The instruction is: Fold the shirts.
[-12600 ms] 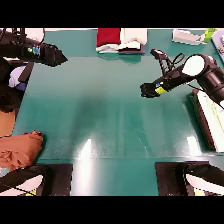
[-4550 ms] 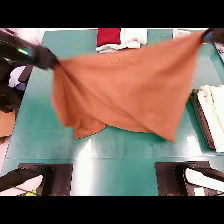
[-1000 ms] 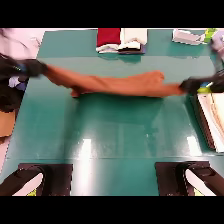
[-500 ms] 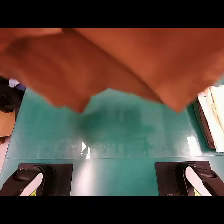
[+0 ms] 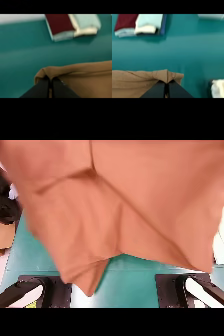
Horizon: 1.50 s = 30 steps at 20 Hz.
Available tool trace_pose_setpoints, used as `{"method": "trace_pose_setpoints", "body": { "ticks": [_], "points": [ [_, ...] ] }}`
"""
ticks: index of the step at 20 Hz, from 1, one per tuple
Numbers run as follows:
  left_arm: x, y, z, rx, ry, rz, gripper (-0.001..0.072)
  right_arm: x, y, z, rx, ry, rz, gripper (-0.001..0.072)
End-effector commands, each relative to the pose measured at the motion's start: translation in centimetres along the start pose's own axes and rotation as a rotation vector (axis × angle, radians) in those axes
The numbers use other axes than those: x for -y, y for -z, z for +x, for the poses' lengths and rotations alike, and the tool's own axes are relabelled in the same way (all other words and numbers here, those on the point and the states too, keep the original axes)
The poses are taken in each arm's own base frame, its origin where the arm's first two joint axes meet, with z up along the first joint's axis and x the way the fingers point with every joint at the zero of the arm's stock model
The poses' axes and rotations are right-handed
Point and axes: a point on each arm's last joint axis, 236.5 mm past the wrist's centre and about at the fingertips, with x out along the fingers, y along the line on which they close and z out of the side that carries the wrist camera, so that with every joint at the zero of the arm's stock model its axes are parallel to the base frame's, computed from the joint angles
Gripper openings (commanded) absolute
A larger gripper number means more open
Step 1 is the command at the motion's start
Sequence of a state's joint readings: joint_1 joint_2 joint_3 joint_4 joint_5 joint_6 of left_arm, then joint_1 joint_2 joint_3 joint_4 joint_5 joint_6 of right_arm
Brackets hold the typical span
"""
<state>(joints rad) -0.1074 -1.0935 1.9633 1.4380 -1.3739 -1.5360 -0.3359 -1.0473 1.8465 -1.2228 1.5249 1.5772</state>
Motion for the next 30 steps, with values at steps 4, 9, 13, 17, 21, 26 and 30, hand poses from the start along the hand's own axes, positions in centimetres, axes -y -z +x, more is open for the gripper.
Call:
{"method": "trace_pose_setpoints", "body": {
  "ticks": [4, 9, 13, 17, 21, 26, 30],
  "points": [
    [-2.6, 21.0, 21.5, -0.693, 0.015, -0.079, 0.0025, 2.5, 14.6, 18.2, -0.607, -0.061, 0.108, 0.0014],
    [-3.3, 26.7, 27.3, -0.792, 0.026, -0.067, 0.0025, 2.7, 17.3, 27.2, -0.646, -0.06, 0.13, 0.0014],
    [-3.7, 23.8, 27.6, -0.706, 0.018, -0.062, 0.0025, 2.4, 12.9, 28.7, -0.547, -0.067, 0.102, 0.0015],
    [-2.3, 25.3, 25.2, -0.828, 0.069, -0.085, 0.0025, 5.2, 11.7, 26.5, -0.545, 0.081, -0.021, 0.0015],
    [-0.7, 30.2, 24.7, -0.952, 0.126, -0.146, 0.0025, 6.6, 16.3, 25.8, -0.648, 0.141, -0.052, 0.0015],
    [-0.4, 35.2, 25.4, -1.004, 0.12, -0.199, 0.0025, 7.5, 22.3, 26.6, -0.727, 0.145, -0.025, 0.0017],
    [-0.2, 35.9, 25.0, -1.031, 0.121, -0.21, 0.0027, 6.9, 24.0, 26.8, -0.756, 0.122, -0.006, 0.0125]
  ]
}}
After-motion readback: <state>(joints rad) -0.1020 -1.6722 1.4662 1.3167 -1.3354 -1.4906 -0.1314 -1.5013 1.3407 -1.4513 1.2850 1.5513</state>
